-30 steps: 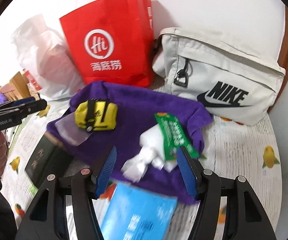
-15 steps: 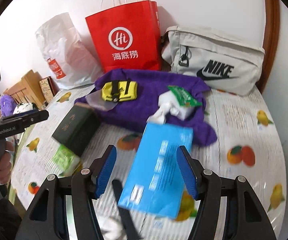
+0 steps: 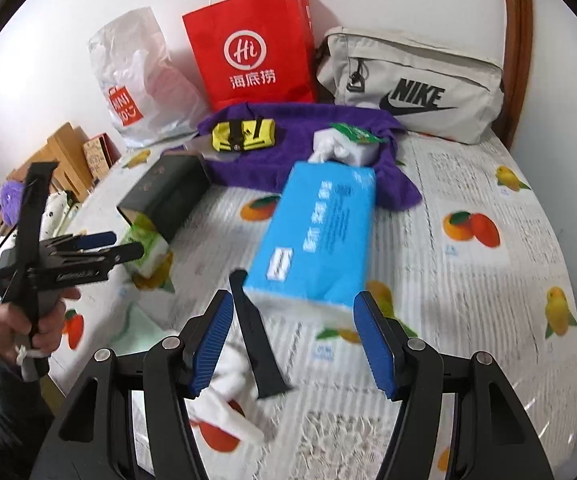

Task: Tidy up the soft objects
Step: 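Grasp the light green tissue pack with the left gripper while the right gripper grasps the black watch strap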

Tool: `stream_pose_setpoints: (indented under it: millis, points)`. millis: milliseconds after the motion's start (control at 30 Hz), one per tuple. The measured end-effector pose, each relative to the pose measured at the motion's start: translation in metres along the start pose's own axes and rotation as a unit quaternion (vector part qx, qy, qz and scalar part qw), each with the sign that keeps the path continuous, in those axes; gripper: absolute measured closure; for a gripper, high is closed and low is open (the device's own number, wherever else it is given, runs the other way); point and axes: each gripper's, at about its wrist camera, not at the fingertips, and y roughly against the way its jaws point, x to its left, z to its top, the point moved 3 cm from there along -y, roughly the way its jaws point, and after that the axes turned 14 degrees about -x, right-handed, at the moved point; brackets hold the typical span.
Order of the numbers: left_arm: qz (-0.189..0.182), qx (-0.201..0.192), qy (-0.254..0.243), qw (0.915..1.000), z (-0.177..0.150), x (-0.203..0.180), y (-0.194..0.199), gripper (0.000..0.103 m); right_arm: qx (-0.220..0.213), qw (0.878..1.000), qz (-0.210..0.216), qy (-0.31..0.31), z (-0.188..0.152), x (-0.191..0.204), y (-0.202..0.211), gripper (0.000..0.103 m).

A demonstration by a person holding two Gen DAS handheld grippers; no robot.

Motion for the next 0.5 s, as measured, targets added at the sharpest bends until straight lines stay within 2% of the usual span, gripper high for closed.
stream_pose_setpoints:
  millis: [67, 367, 400, 433, 500]
  points:
    - [0.017, -0.003, -0.009, 0.9998, -0.002, 0.002, -0.008, 0.019, 0.000, 1.000, 0.004, -0.002, -0.006, 0.002, -0.001, 0.041]
    - [0.042, -0.018, -0.027, 0.9986, -0.009, 0.004, -0.013, 0.020, 0.022, 0.999, 0.023, 0.023, -0.035, 0.018, -0.026, 0.041]
    - [0.042, -0.021, -0.023, 0.9986, -0.009, 0.005, -0.012, 0.022, 0.023, 0.999, 0.024, 0.024, -0.037, 0.018, -0.028, 0.041]
    - [0.043, -0.024, -0.017, 0.9986, -0.009, 0.007, -0.010, 0.030, 0.025, 0.999, 0.026, 0.024, -0.040, 0.018, -0.032, 0.041]
    - [0.041, -0.028, -0.008, 0.9987, -0.009, 0.010, -0.007, 0.032, 0.034, 0.999, 0.029, 0.028, -0.045, 0.018, -0.039, 0.041]
